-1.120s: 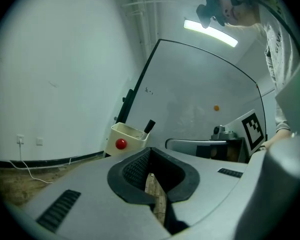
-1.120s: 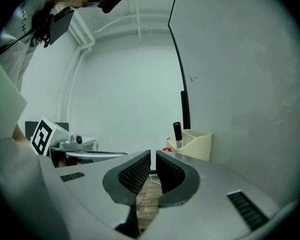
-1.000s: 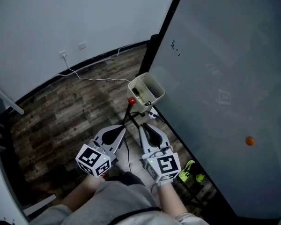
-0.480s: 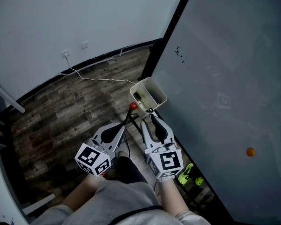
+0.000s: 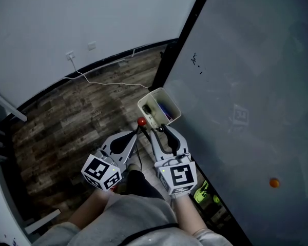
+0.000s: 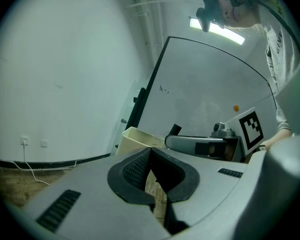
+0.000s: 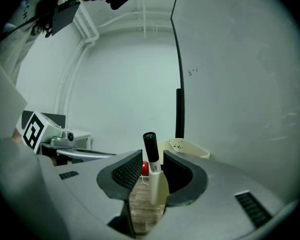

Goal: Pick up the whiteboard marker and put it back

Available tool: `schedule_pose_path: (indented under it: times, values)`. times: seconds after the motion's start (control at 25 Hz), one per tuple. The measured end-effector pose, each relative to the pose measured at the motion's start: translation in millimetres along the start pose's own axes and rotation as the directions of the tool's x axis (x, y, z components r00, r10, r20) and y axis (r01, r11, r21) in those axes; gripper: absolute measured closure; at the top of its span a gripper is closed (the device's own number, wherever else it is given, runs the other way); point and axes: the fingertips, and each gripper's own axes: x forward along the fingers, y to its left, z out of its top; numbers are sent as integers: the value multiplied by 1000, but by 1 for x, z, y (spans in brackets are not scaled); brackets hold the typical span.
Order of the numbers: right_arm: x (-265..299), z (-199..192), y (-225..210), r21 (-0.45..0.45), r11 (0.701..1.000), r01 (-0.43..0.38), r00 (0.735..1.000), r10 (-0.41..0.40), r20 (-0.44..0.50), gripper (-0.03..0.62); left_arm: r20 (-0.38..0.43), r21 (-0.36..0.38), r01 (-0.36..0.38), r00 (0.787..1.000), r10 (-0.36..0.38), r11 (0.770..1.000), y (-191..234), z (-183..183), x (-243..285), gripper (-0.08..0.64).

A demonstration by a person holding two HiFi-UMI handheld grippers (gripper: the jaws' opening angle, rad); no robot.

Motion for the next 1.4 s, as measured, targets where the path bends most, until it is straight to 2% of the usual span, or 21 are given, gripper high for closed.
schedule_pose_path:
  times: [0.28,0.64,1.4]
  values:
    - [6,5,1,-54,998,-25,999,27,28,468,-2,-6,-5,1000,5,1000,6,5,13,549]
    - [8,6,0,-120,992,-29,999,33,33,505,-9,-19,4,1000,-5,1000,10,0,28,549]
    - [8,17,-14,-76,997,-34,997,39,66,515,-8,-26,19,1000,-19,999,11,0,41,549]
